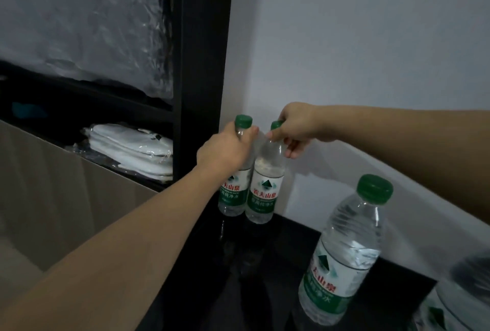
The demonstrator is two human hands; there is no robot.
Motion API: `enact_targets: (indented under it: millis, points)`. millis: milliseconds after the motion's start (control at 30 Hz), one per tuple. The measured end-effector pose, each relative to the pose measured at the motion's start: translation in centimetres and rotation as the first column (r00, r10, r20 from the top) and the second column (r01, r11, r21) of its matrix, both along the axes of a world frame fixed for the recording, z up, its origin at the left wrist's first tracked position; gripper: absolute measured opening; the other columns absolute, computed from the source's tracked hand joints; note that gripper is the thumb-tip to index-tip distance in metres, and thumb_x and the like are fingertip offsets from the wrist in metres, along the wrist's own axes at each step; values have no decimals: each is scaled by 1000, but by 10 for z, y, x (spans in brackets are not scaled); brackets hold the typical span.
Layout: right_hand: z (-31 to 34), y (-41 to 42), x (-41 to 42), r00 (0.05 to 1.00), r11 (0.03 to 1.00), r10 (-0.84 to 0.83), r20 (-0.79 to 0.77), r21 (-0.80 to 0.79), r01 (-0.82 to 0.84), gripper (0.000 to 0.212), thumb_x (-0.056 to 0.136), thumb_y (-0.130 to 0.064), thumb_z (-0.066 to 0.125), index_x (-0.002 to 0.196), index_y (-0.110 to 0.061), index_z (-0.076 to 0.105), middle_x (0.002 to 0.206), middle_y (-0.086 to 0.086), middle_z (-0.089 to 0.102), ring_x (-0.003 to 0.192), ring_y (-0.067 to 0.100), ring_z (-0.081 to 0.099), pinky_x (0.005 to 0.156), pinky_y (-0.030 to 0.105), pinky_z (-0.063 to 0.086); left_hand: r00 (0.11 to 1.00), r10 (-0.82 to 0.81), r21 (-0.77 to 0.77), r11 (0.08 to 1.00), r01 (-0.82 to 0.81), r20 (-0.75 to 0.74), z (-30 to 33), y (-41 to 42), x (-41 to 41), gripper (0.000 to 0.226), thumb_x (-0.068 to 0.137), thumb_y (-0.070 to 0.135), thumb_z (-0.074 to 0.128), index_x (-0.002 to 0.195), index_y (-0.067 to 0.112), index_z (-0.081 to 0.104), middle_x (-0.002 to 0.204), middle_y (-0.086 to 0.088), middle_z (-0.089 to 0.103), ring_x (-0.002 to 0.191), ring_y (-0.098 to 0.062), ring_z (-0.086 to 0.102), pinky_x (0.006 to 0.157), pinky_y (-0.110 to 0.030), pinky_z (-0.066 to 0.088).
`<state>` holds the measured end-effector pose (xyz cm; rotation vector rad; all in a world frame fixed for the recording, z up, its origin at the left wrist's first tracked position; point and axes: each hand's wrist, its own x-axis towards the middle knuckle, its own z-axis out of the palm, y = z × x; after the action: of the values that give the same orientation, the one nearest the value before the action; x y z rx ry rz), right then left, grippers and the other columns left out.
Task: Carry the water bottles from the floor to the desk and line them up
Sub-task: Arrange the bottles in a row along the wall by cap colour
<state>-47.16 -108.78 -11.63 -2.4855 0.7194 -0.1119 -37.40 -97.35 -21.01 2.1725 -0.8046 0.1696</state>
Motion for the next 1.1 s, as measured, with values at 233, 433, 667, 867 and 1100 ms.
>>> enact_targets:
  millis: [233,433,667,867,1100]
  points:
    - [-8,-1,8,1000,999,-26,12,-21,26,33,92,-15,66,104,14,55,76,19,57,49,28,65,48,32,57,895,-332,-272,928,253,-297,-77,26,-3,69,81,41,67,138,34,28,120,7,57,106,-13,56,89,-34,46]
    - [-6,4,15,999,999,-21,30,-36,22,34,92,-14,66,106,14,54,74,17,55,51,30,65,51,35,59,937,-262,-255,946,201,-232,-95,17,7,59,86,28,71,134,19,38,122,0,61,109,-17,59,96,-43,50]
    - [-8,6,20,999,999,9,44,-48,-7,31,92,-12,65,107,12,52,74,17,53,46,27,63,48,33,58,952,-224,-317,936,151,-207,-101,16,19,64,78,32,80,131,22,47,113,8,64,101,-11,62,89,-34,51]
    - [-9,2,15,999,999,3,35,-35,-2,34,92,-14,66,109,12,52,76,17,54,48,26,65,48,31,56,942,-266,-277,939,204,-206,-105,15,18,65,86,25,70,143,27,38,123,5,61,110,-13,58,95,-33,47]
    - [-15,4,12,999,1000,1,35,-23,0,33,93,-18,63,110,7,49,83,17,54,44,23,65,44,27,53,924,-288,-231,945,231,-253,-104,16,20,65,89,18,65,145,28,33,123,7,58,114,-13,55,95,-31,45]
